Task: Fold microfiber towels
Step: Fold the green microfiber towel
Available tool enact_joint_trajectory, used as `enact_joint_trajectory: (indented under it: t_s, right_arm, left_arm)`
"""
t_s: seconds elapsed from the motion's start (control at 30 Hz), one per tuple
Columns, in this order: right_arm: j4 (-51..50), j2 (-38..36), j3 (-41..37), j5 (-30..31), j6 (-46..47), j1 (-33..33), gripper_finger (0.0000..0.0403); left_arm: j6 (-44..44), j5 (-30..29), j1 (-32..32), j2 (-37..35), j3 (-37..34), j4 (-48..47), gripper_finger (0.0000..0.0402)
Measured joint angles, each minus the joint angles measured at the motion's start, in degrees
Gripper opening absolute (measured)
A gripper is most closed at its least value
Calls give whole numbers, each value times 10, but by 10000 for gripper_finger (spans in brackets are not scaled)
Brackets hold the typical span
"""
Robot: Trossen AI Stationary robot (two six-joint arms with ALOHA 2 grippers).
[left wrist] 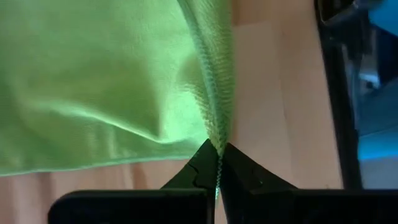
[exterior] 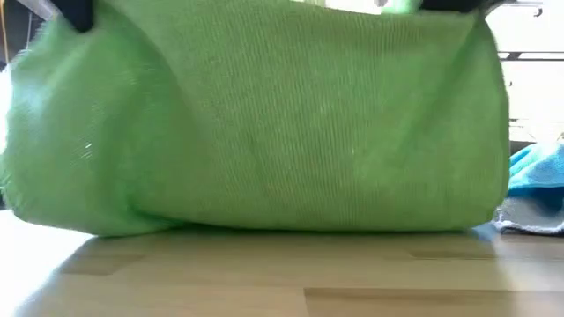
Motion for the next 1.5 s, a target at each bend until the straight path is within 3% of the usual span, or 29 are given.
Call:
enact_joint_trajectory:
  t_s: [0.13,0.23,0.33,0.5,0.6,0.73,0.8,0.87,0.93,1.0,1.07,1.1,1.27,1.4,1.5]
  right_arm:
    - [-56,-11,24,76,-49,-13,0]
    - [-126,-16,65,196,-130,-23,0]
    - [-188,-16,112,307,-239,-40,0]
    - [-286,-16,204,438,-369,-83,0]
    - [-346,-17,267,485,-448,-115,0]
    - [-403,-18,354,488,-494,-162,0]
    - [-418,-19,390,481,-465,-180,0]
    - [-439,-20,411,431,-401,-191,0]
    - [-454,-20,416,328,-334,-190,0]
    - [-453,-20,392,219,-275,-182,0]
    - [-430,-20,343,148,-242,-164,0]
    - [-408,-19,309,125,-229,-153,0]
    - [-205,-18,124,36,-169,-78,0]
    - [-23,-16,13,29,-123,-22,0]
    - [52,-15,-30,22,-72,6,0]
  left_arm:
    - [4,-78,25,-22,0,-49,0]
    - [45,-193,44,-49,1,-89,0]
    - [135,-318,67,-75,2,-95,0]
    - [302,-476,111,-126,10,-101,0]
    - [378,-571,137,-146,43,-97,0]
    - [458,-659,172,-165,98,-76,0]
    - [443,-655,183,-173,119,-67,0]
    - [390,-609,182,-179,130,-57,0]
    - [319,-505,172,-185,128,-79,0]
    - [223,-365,156,-181,128,-103,0]
    - [134,-237,138,-168,128,-137,0]
    - [105,-203,123,-154,127,-149,0]
    - [42,-162,38,-71,83,-123,0]
    - [27,-110,3,11,58,-103,0]
    - [29,-63,-11,63,57,-94,0]
